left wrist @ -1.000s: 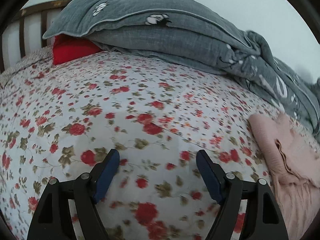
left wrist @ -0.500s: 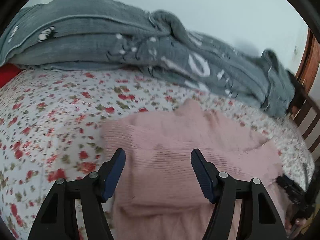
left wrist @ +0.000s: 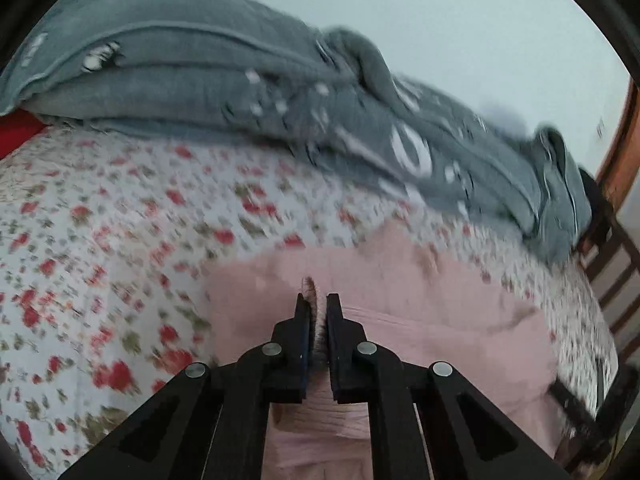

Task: Fold small clothes

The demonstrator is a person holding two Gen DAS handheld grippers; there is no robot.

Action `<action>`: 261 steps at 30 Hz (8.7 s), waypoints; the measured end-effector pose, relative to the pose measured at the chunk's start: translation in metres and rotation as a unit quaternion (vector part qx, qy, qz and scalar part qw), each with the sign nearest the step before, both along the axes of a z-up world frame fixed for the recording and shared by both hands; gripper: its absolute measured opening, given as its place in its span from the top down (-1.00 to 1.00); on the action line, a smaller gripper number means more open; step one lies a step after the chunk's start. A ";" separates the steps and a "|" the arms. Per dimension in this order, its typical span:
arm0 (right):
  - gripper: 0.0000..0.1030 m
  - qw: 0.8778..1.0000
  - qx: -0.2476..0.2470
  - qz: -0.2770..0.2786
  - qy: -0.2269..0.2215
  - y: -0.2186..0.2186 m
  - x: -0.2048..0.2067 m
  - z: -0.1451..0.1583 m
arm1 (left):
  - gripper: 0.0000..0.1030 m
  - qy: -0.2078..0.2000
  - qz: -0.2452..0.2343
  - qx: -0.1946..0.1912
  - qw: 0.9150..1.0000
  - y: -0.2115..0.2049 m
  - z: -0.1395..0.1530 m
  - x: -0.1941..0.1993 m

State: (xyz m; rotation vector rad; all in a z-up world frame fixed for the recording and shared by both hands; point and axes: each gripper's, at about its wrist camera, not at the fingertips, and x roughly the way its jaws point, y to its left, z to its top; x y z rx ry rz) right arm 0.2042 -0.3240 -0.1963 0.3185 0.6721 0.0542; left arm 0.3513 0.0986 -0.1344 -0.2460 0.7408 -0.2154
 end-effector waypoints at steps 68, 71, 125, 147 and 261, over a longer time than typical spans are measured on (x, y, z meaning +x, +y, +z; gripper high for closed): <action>0.10 0.995 -0.063 0.048 0.067 0.071 -0.187 -0.008 | -0.45 0.031 0.009 0.081 0.996 0.012 -0.077 -0.256; 0.10 0.994 -0.080 0.036 0.061 0.075 -0.194 -0.010 | -0.40 0.026 0.011 0.089 0.996 0.012 -0.077 -0.265; 0.45 0.995 -0.043 0.081 0.050 0.084 -0.231 -0.017 | 0.28 0.041 -0.056 0.043 0.997 0.014 -0.077 -0.316; 0.90 0.995 0.042 0.072 -0.046 0.053 -0.241 0.046 | 0.85 -0.053 -0.070 -0.036 0.996 0.024 0.010 -0.314; 0.08 0.991 0.129 0.019 0.026 -0.016 0.128 0.051 | -0.18 0.046 -0.013 -0.188 0.981 0.018 -0.004 0.045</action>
